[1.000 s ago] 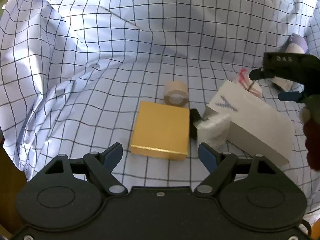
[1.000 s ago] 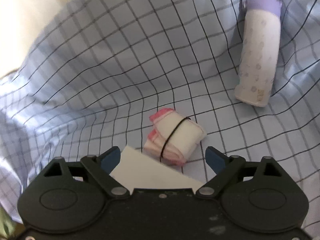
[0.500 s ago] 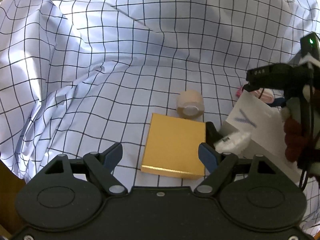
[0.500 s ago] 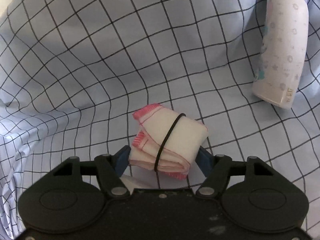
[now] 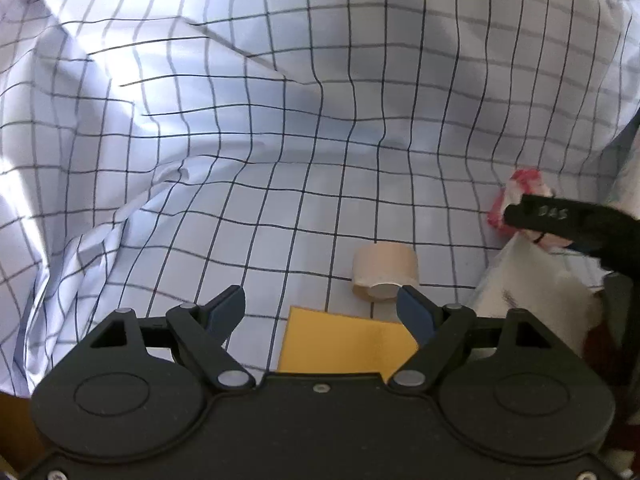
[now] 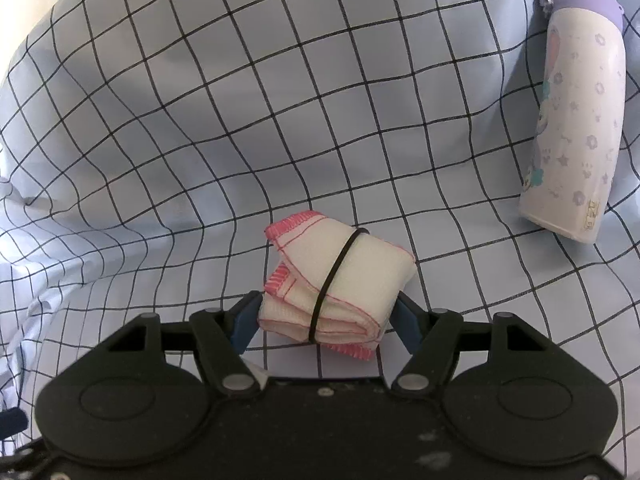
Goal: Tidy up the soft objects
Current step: 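Grasp the pink-edged folded cloth with the right tool while the left tool approaches the tape roll, then grasp the beige tape roll with the left tool while the right tool holds the cloth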
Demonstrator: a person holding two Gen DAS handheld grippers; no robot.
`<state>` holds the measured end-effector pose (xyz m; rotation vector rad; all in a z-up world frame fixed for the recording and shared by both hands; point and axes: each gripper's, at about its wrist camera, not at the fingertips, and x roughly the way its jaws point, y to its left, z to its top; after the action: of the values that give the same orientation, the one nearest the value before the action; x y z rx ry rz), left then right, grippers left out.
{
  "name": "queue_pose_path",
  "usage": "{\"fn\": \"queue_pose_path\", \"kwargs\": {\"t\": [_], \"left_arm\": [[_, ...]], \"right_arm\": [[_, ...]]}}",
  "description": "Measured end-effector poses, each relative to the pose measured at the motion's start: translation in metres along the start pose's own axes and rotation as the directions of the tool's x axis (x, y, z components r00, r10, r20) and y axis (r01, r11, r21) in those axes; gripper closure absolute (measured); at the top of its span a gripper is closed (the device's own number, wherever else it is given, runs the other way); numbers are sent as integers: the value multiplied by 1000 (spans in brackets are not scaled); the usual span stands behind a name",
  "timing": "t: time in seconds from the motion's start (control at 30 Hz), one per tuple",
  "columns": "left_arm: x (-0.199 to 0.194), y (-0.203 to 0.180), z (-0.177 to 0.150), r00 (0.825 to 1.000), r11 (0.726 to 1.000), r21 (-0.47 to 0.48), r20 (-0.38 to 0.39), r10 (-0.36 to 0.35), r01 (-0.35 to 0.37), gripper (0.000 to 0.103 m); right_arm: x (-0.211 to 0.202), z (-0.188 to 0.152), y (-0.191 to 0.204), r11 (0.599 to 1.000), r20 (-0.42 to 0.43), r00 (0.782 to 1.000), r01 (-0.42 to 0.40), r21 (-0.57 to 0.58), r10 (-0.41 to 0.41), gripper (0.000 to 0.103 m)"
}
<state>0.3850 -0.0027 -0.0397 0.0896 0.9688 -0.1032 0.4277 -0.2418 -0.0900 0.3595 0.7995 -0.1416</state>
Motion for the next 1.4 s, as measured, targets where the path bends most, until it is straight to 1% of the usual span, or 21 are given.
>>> {"fn": "queue_pose_path", "kwargs": {"t": [0.17, 0.27, 0.33, 0.43, 0.53, 0.67, 0.73, 0.8, 0.83, 0.9, 1.0, 1.07, 1.17, 1.23, 1.3, 1.33, 1.37, 1.4], "left_arm": [[26, -7, 10, 999, 999, 41, -47, 23, -21, 24], [38, -7, 19, 998, 999, 30, -57, 30, -29, 24], [45, -7, 26, 997, 999, 24, -57, 50, -49, 24], [51, -5, 37, 997, 998, 7, -53, 62, -61, 24], [51, 0, 43, 997, 998, -26, -52, 50, -52, 24], [49, 2, 44, 998, 998, -61, -50, 22, -25, 24], [50, -2, 43, 999, 998, -57, -49, 8, -11, 24], [51, -9, 41, 999, 999, -44, -51, -6, 4, 24], [53, -12, 40, 999, 999, -39, -52, -13, 11, 24], [56, -18, 39, 998, 999, -33, -60, -22, 20, 24], [62, -23, 38, 997, 999, -27, -71, -24, 22, 24], [67, -26, 39, 997, 1000, -21, -77, -22, 20, 21], [68, -28, 38, 997, 1000, -15, -74, -22, 21, 20], [69, -32, 38, 997, 1000, -1, -70, -20, 20, 24], [74, -37, 38, 997, 1000, 22, -77, -13, 15, 36], [78, -40, 36, 996, 999, 33, -86, -15, 18, 39], [80, -41, 33, 995, 999, 36, -97, -24, 28, 48], [83, -41, 32, 994, 999, 32, -105, -37, 41, 50]], "right_arm": [[-9, -6, 11, 998, 32, 999, 33, -49, -32, 34], [-11, -7, 14, 997, 37, 999, 42, -60, -39, 34], [-12, -6, 13, 998, 34, 999, 39, -49, -37, 34], [-11, -5, 10, 999, 30, 999, 35, -31, -34, 34], [-10, -4, 8, 999, 36, 999, 35, -19, -34, 34], [-13, -5, 3, 1000, 55, 998, 25, 14, -26, 35], [-16, -5, -2, 999, 75, 997, 8, 42, -11, 36], [-22, -7, -8, 997, 113, 994, -18, 73, 10, 39], [-24, -8, -9, 996, 127, 992, -22, 85, 11, 42], [-26, -8, -10, 995, 140, 990, -17, 97, 3, 43], [-25, -8, -4, 998, 135, 991, 1, 69, -10, 43], [-25, -9, 0, 999, 137, 990, 10, 45, -17, 43], [-22, -8, 3, 1000, 117, 993, 11, 24, -13, 43], [-21, -7, 1, 1000, 120, 993, 11, 26, -14, 43], [-19, -6, 1, 1000, 119, 993, 15, 23, -17, 43], [-18, -6, 2, 1000, 117, 993, 17, 23, -19, 43], [-18, -6, 2, 1000, 117, 993, 18, 22, -20, 43], [-18, -6, 2, 1000, 117, 993, 19, 21, -21, 43]]}}
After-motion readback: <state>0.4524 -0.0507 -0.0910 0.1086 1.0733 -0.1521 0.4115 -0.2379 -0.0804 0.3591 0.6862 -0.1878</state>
